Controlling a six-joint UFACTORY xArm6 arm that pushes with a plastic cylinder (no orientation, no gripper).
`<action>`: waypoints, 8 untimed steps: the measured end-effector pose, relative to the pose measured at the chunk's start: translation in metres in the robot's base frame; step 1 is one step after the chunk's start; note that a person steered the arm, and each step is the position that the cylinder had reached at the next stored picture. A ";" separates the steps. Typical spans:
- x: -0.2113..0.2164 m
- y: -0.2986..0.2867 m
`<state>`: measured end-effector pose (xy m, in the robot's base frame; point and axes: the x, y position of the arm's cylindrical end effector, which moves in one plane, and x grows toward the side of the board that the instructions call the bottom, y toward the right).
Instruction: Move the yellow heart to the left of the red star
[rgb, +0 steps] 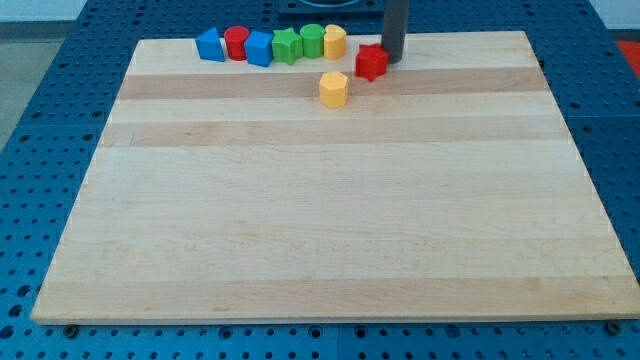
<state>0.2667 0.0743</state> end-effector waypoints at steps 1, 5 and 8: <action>0.019 -0.001; -0.075 0.070; -0.074 -0.039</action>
